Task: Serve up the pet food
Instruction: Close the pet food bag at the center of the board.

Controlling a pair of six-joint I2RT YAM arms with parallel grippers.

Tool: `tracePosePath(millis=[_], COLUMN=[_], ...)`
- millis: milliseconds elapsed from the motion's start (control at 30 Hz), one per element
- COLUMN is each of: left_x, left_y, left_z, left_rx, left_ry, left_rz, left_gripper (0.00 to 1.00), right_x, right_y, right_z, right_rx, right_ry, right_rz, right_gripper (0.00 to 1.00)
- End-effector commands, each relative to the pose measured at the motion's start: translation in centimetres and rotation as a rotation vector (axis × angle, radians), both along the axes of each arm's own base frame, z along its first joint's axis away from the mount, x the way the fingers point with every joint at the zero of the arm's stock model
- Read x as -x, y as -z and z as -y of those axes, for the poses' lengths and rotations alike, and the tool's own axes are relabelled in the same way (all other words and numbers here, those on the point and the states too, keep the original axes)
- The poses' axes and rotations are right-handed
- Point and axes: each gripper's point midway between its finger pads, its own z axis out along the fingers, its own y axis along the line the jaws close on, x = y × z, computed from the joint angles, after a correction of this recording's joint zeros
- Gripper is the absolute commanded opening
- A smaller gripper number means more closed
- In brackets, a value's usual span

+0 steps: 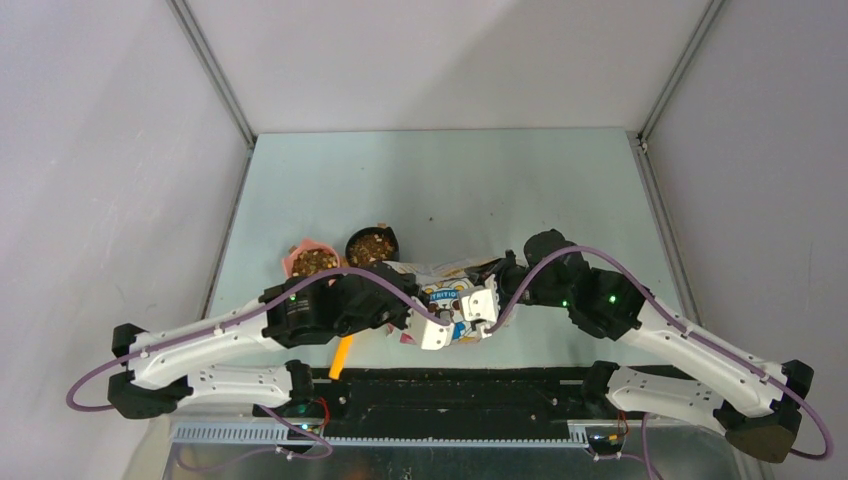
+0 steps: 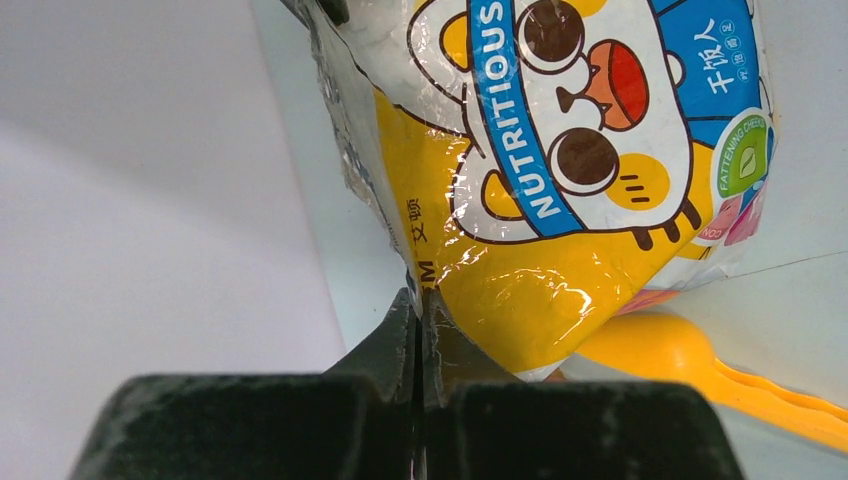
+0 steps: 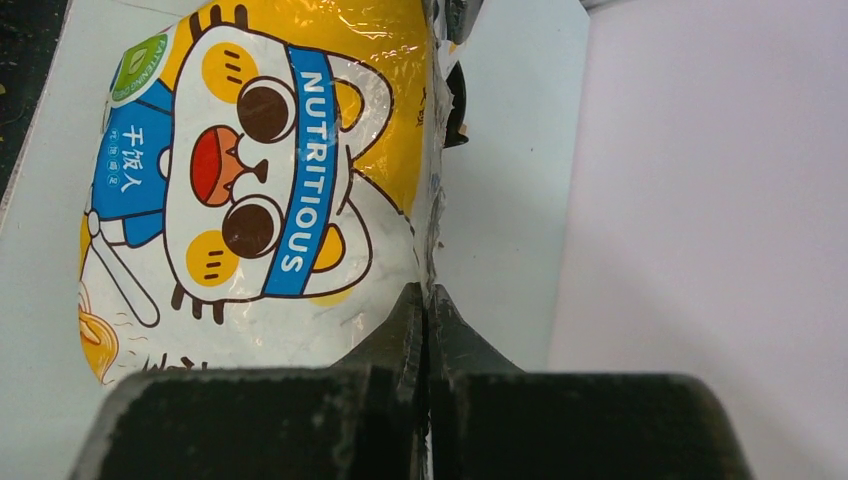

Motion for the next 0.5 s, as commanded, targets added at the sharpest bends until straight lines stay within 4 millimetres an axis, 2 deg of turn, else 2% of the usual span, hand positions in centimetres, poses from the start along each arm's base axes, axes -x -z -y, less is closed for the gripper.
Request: tracePosePath(millis=[0,67,100,133,200,467], left_x=[-2.7,-2.6,-2.5,-2.4,-2.4,-1.7], left_y=[-3.4,-3.7,-3.7,-3.7,-4.1,-4.5], left_z=[-3.8,-3.4,-3.1,-2.9,-2.5,-2.0], left_rx=[-0.037,-0.018,-0.008,0.0,0.039,0.11], left_ry=[-0.15,-0.144,-0.134,-0.13,-0.127,-0.096], left_rz=[0.149,0.145,0.138,0.136,0.134,0.109], left_gripper=[0.0,0.0,0.0,0.0,0.0,0.0], right_x=[-1.5,-0.9,-0.5,-0.3,-0.3,-0.5], right_y=[-4.2,-3.5,-3.3,-3.3,-2.7,-2.3], right_z=[2.2,1.6,1.0,0.7,-0.5,-3.0], right_rx=[-0.099,-0.084,-0.085,-0.089,-0.085,-0.102], right_ry=[0.135,0.089,0.055,0.037,0.003,-0.069], right_rz=[0.087,0.065,0.048,0.046,0.027,0.023], right_gripper=[0.0,0.04,0.1,0.22,0.31,0.35])
